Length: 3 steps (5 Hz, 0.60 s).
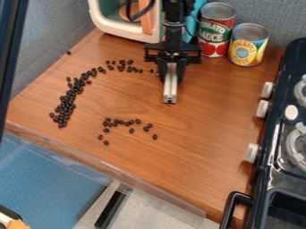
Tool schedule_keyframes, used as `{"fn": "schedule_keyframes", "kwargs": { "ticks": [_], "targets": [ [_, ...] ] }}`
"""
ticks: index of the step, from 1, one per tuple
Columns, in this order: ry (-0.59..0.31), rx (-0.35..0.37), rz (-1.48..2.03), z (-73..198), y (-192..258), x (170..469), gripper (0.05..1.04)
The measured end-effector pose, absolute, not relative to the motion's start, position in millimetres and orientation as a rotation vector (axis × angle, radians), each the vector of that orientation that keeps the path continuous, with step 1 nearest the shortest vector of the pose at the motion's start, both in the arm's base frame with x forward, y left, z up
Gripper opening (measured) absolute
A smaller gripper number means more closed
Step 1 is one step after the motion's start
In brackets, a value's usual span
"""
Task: Sweep into pile
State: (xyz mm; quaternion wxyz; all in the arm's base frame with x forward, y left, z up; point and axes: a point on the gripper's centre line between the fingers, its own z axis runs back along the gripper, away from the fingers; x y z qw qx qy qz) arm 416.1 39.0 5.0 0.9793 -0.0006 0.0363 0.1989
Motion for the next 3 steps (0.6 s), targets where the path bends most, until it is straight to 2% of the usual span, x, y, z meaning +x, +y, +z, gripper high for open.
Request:
{"fn": "schedule_keyframes", "kwargs": {
  "ticks": [1,3],
  "targets": [
    [0.074,-0.015,0.49,5,67,412,0.384],
    [0.064,-0.075,0.638,6,82,395,0.384]
  ]
}}
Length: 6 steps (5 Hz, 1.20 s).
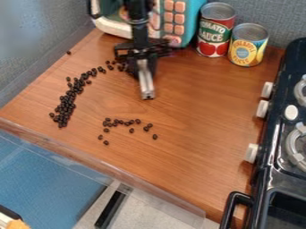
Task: Sweep into pile
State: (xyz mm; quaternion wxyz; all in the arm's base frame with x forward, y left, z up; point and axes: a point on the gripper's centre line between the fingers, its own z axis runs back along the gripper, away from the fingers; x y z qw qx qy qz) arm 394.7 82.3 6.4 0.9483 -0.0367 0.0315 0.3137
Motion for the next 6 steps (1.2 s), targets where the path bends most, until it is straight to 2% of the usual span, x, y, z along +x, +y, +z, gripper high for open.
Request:
{"fn": "schedule_keyframes", "kwargs": {
  "ticks": [2,4,6],
  "targets": [
    [0.07,-0.14,0.741,8,92,362,0.384],
    [0.03,-0.138,0.756,10,106,332,0.384],
    [0.012,-0.15,0.748,10,110,321,0.384]
  ]
}}
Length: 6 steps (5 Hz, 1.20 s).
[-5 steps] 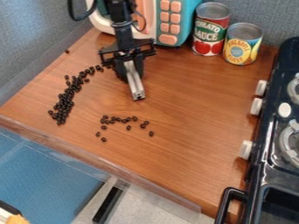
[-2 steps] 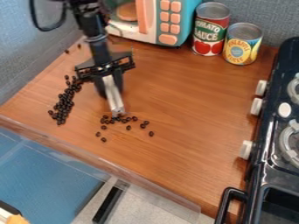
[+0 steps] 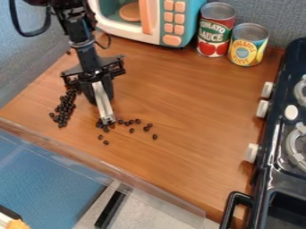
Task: Sweep into pile
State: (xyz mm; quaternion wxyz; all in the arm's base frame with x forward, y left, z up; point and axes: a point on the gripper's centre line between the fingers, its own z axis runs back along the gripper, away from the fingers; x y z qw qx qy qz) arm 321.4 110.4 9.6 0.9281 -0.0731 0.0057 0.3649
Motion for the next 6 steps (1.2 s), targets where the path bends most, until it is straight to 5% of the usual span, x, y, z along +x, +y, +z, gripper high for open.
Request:
{"fn": "schedule_keyframes", "kwargs": {
  "ticks": [3,4,5,6],
  "targets": [
    [-0.028,-0.268,0.565,56,39,337,0.384],
    [-0.021,-0.224,0.45,58,5,342,0.384],
    [-0.005,-0.067,0.286,28,-30,346,0.385],
    [-0.002,-0.036,0.229,17,-43,346,0.384]
  ]
}}
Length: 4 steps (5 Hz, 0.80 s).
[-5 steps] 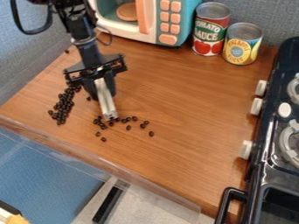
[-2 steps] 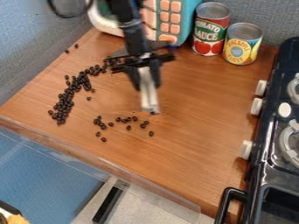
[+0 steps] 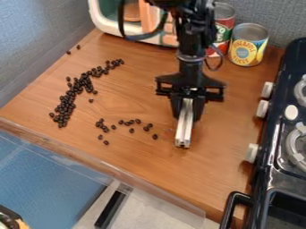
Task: Sweep into pile
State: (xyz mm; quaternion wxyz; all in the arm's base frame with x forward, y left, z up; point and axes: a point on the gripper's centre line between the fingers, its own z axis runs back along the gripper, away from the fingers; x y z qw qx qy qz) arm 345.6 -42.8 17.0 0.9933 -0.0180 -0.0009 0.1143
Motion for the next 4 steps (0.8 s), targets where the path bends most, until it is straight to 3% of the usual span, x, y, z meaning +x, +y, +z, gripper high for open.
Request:
{"fn": "schedule_keyframes", "kwargs": {
  "ticks": [2,4],
  "targets": [
    [0.012,0.016,0.148,8,-41,340,0.384],
    [0.049,0.026,0.164,6,-8,329,0.384]
  ]
}}
